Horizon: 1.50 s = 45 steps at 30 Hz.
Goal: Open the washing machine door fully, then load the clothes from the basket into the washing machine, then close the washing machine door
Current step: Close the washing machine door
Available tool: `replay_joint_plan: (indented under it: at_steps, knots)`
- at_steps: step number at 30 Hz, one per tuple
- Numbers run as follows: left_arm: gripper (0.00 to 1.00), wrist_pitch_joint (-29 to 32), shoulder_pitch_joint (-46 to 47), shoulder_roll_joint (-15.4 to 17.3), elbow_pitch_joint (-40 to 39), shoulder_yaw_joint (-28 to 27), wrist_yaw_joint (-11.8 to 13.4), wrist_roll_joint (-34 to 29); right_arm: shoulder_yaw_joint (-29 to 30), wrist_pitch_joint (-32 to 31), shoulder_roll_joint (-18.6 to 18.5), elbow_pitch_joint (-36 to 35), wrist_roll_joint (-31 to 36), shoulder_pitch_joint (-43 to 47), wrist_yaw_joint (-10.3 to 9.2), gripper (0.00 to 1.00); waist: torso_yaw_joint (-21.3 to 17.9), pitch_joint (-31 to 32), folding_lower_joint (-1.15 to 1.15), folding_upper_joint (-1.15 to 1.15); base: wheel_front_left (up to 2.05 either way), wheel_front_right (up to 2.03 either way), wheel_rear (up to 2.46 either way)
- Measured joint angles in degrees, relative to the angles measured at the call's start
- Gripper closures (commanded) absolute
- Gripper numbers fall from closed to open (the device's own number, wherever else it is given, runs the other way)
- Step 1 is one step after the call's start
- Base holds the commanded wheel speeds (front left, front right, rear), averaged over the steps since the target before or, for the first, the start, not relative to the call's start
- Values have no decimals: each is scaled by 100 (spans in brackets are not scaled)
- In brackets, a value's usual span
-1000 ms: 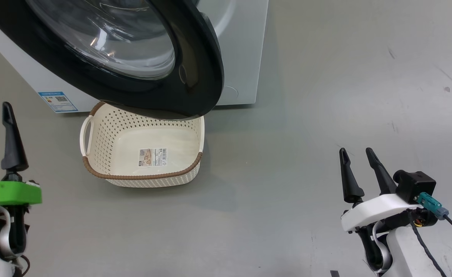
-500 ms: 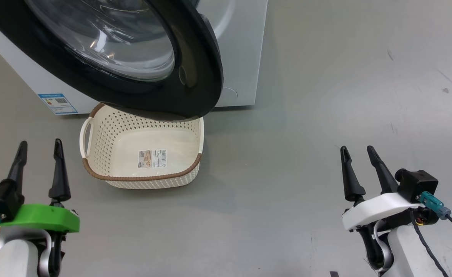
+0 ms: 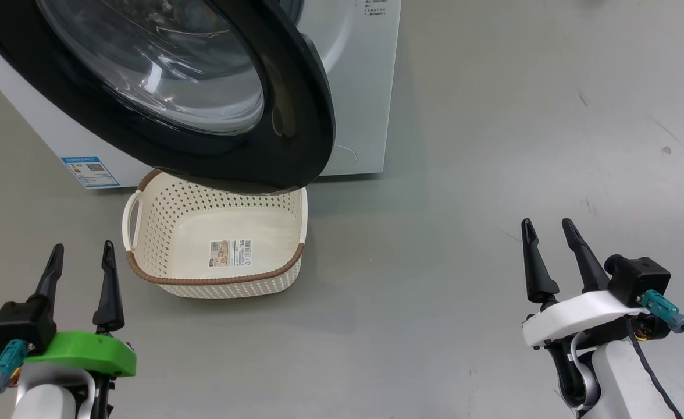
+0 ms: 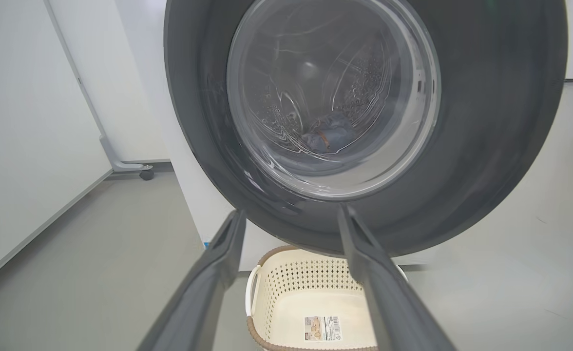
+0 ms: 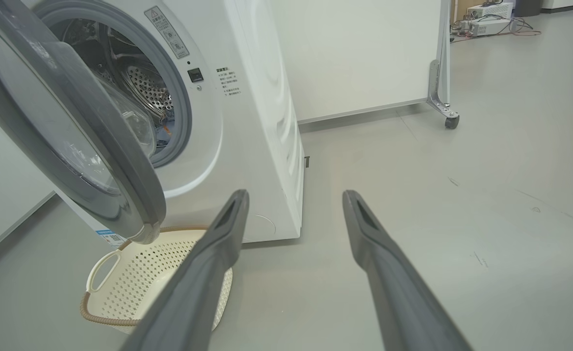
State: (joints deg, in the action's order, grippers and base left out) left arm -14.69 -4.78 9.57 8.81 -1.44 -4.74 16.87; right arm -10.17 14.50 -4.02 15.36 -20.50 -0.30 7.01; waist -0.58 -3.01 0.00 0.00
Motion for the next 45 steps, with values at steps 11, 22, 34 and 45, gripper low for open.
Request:
replay_joint_plan:
  at_steps: [11, 22, 34, 45]
  knots:
    - [0, 0, -43, -145, 29, -45, -1, -71, 13, 0, -1, -54, 27, 93, 0, 0, 7, 94, 0, 0, 0, 0, 0]
    - [0, 0, -113, -172, 98, -67, -29, -142, 10, 0, -3, -65, 44, 187, 0, 0, 54, 134, 0, 0, 0, 0, 0]
    - [0, 0, -118, -281, 152, -143, -79, -180, -10, 0, -9, -52, 45, 210, 0, 0, 75, 206, 0, 0, 0, 0, 0]
    - [0, 0, -120, -299, 155, -191, -127, -242, -9, 0, -31, -48, 86, 230, 0, 0, 83, 248, 0, 0, 0, 0, 0]
